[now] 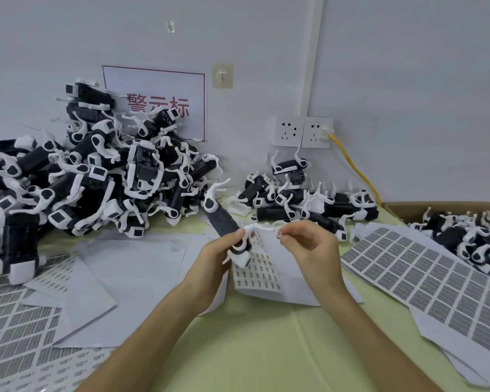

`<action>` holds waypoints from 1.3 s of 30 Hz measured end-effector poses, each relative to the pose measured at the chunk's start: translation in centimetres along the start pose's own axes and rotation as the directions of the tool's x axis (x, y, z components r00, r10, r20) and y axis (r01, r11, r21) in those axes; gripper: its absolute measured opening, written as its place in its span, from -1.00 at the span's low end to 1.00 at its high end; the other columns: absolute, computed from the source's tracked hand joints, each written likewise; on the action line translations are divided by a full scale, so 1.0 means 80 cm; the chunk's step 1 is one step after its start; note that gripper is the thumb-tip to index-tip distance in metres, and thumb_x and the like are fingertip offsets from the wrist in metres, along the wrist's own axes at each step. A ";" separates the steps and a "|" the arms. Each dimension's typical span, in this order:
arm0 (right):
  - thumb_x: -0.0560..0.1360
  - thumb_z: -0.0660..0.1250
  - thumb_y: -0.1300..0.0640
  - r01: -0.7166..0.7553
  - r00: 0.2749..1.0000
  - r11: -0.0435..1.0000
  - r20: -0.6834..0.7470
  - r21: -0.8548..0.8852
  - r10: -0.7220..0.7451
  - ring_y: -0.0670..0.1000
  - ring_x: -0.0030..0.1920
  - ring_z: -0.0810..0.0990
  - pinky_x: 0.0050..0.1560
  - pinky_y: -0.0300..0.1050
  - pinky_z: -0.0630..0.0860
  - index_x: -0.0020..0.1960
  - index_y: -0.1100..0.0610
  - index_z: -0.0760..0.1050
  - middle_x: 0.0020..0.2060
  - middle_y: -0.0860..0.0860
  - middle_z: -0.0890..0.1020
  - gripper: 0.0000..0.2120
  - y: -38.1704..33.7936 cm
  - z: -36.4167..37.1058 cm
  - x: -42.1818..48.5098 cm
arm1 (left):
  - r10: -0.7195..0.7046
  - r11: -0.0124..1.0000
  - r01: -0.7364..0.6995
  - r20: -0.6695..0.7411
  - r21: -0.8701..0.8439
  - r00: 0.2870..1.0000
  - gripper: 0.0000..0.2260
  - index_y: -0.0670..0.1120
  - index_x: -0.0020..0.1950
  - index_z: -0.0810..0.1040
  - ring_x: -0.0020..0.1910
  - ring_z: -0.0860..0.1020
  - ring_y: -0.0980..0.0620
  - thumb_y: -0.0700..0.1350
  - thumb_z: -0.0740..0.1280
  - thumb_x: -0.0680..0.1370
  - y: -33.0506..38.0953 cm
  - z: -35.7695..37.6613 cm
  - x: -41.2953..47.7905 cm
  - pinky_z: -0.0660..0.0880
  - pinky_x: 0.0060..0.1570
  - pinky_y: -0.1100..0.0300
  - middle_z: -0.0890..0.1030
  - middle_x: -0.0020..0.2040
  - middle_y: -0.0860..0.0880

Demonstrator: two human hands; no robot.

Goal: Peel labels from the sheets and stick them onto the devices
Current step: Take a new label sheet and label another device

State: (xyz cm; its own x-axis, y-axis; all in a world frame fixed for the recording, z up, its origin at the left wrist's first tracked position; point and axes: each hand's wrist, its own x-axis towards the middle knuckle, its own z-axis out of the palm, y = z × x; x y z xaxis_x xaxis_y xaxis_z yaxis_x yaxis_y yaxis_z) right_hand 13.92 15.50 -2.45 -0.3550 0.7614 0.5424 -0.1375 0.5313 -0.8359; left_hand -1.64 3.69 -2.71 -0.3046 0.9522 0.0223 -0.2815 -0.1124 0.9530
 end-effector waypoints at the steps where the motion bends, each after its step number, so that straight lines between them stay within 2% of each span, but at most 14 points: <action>1: 0.48 0.46 0.39 -0.021 1.000 0.999 -0.003 0.027 0.021 -0.04 -0.12 0.70 -0.04 -0.26 0.57 -0.13 0.10 0.68 -0.20 -0.02 0.73 -0.80 0.000 -0.001 0.001 | 0.006 1.000 -0.006 -0.031 -0.003 1.000 -0.46 -0.04 0.36 0.63 0.29 0.63 0.00 0.17 0.40 0.44 0.001 0.002 -0.002 0.56 0.24 0.11 0.69 0.27 -0.03; 3: 0.48 0.48 0.36 -0.051 0.999 0.997 -0.004 0.062 0.051 -0.08 -0.13 0.70 -0.07 -0.29 0.56 -0.14 0.07 0.69 -0.20 -0.04 0.73 -0.80 0.001 -0.001 0.002 | 0.073 0.997 -0.070 -0.088 0.031 0.993 -0.49 0.00 0.31 0.64 0.16 0.68 0.13 0.20 0.39 0.43 0.004 0.002 -0.002 0.59 0.14 0.21 0.73 0.17 0.07; 5: 0.49 0.49 0.34 -0.074 0.997 0.994 0.000 0.082 0.075 -0.09 -0.12 0.70 -0.07 -0.30 0.56 -0.12 0.06 0.71 -0.18 -0.05 0.74 -0.81 0.002 -0.001 0.002 | 0.147 0.989 -0.142 -0.133 0.047 0.980 -0.57 0.00 0.22 0.69 0.23 0.64 0.07 0.19 0.36 0.45 0.010 -0.006 0.002 0.46 0.32 0.08 0.73 0.16 0.07; 7: 0.48 0.51 0.32 -0.092 0.996 0.992 0.004 0.089 0.092 -0.06 -0.09 0.71 -0.04 -0.25 0.59 -0.08 0.06 0.72 -0.16 -0.04 0.75 -0.83 0.002 -0.001 0.002 | 0.170 0.984 -0.174 -0.087 -0.041 0.982 -0.64 -0.05 0.13 0.71 0.24 0.63 -0.06 0.15 0.34 0.51 0.014 -0.010 0.002 0.44 0.28 0.00 0.71 0.19 -0.05; 9: 0.48 0.52 0.31 -0.106 0.994 0.990 0.014 0.092 0.105 -0.03 -0.09 0.72 -0.01 -0.21 0.62 0.01 0.04 0.71 -0.16 -0.01 0.75 -0.79 0.001 0.000 0.001 | 0.158 0.982 -0.158 -0.003 -0.101 0.987 -0.62 -0.10 0.18 0.71 0.36 0.57 -0.16 0.13 0.31 0.56 0.015 -0.010 -0.001 0.39 0.38 -0.08 0.64 0.32 -0.21; 13: 0.48 0.52 0.31 -0.109 0.994 0.992 0.036 0.065 0.107 -0.05 -0.16 0.71 -0.05 -0.32 0.56 0.23 0.01 0.62 -0.22 -0.01 0.76 -0.62 0.002 0.001 0.002 | 0.148 0.989 -0.147 0.130 -0.014 0.980 -0.59 -0.08 0.15 0.73 0.46 0.46 -0.26 0.21 0.34 0.56 0.009 -0.001 -0.006 0.29 0.39 -0.06 0.62 0.33 -0.19; 16: 0.47 0.53 0.29 -0.111 0.994 0.993 0.029 0.046 0.110 -0.07 -0.19 0.70 -0.05 -0.31 0.55 0.20 0.01 0.63 -0.23 -0.02 0.76 -0.64 0.003 0.001 0.003 | 0.140 0.990 -0.141 0.156 -0.006 0.978 -0.49 -0.12 0.18 0.70 0.35 0.51 -0.22 0.28 0.42 0.48 0.009 0.000 -0.007 0.27 0.34 -0.10 0.63 0.26 -0.17; 19: 0.45 0.55 0.26 -0.119 0.993 0.993 0.019 0.012 0.119 -0.09 -0.23 0.68 -0.06 -0.24 0.55 0.09 0.01 0.68 -0.27 -0.02 0.75 -0.73 0.004 0.000 0.003 | 0.146 0.989 -0.149 0.124 0.015 0.981 -0.49 -0.16 0.19 0.70 0.40 0.53 -0.19 0.23 0.38 0.50 0.008 0.001 -0.006 0.28 0.42 -0.22 0.63 0.30 -0.20; 23: 0.46 0.54 0.27 -0.121 0.992 0.992 0.030 -0.016 0.122 -0.06 -0.21 0.69 -0.01 -0.11 0.58 0.03 0.02 0.70 -0.27 -0.03 0.74 -0.78 0.006 -0.001 0.004 | 0.110 0.994 -0.110 0.113 -0.003 0.988 -0.67 -0.06 0.06 0.73 0.34 0.61 -0.14 0.14 0.33 0.54 0.005 0.002 -0.004 0.40 0.32 -0.10 0.69 0.17 -0.11; 26: 0.45 0.55 0.24 -0.119 0.993 0.992 0.021 -0.031 0.120 -0.04 -0.15 0.72 -0.03 -0.17 0.57 0.00 0.00 0.71 -0.24 -0.05 0.75 -0.80 0.006 -0.001 0.003 | 0.096 0.995 -0.089 0.140 -0.052 0.985 -0.69 -0.05 0.02 0.72 0.09 0.66 0.00 0.08 0.25 0.58 0.005 0.003 -0.006 0.47 0.11 0.10 0.69 0.03 -0.03; 28: 0.44 0.57 0.19 -0.102 0.995 0.992 0.009 -0.074 0.103 -0.06 -0.16 0.70 -0.08 -0.20 0.58 -0.02 -0.04 0.70 -0.21 -0.11 0.74 -0.82 0.007 0.000 0.002 | 0.089 0.994 -0.077 0.155 -0.082 0.984 -0.67 -0.13 0.09 0.68 0.08 0.65 -0.01 0.06 0.26 0.58 0.005 0.004 -0.006 0.52 0.08 0.16 0.68 0.06 -0.06; 31: 0.43 0.58 0.13 -0.087 0.996 0.990 0.011 -0.109 0.089 -0.15 -0.20 0.65 -0.19 -0.32 0.53 -0.08 -0.09 0.70 -0.19 -0.20 0.72 -0.85 0.006 -0.001 0.003 | 0.058 0.994 -0.040 0.184 -0.098 0.981 -0.54 -0.28 0.29 0.59 0.27 0.59 -0.16 0.06 0.25 0.60 0.005 0.004 -0.005 0.44 0.30 -0.02 0.64 0.25 -0.21; 36: 0.49 0.52 0.22 -0.057 0.993 0.994 0.100 -0.088 0.066 -0.15 -0.23 0.65 -0.19 -0.36 0.49 -0.19 -0.15 0.68 -0.20 -0.16 0.72 -0.74 0.003 0.001 0.002 | 0.076 0.997 -0.072 0.135 -0.032 0.988 -0.46 -0.29 0.39 0.53 0.45 0.45 -0.35 0.09 0.31 0.57 0.005 0.004 -0.003 0.20 0.56 -0.29 0.49 0.42 -0.39; 39: 0.49 0.52 0.20 -0.065 0.991 0.994 0.111 -0.091 0.075 -0.12 -0.27 0.64 -0.21 -0.33 0.49 -0.20 -0.16 0.68 -0.23 -0.14 0.71 -0.75 0.003 0.004 0.002 | 0.088 0.995 -0.092 0.106 0.035 0.990 -0.42 -0.26 0.45 0.49 0.47 0.43 -0.36 0.11 0.30 0.57 0.007 0.002 -0.002 0.13 0.56 -0.37 0.51 0.43 -0.34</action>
State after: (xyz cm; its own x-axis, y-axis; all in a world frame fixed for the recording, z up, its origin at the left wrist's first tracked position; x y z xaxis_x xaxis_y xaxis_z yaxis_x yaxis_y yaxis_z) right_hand 13.57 15.64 -2.62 -0.4648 0.7533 0.4652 -0.0289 0.5122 -0.8584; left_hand -1.59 3.51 -2.12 -0.2298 0.9634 0.1383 -0.2201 -0.1899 0.9568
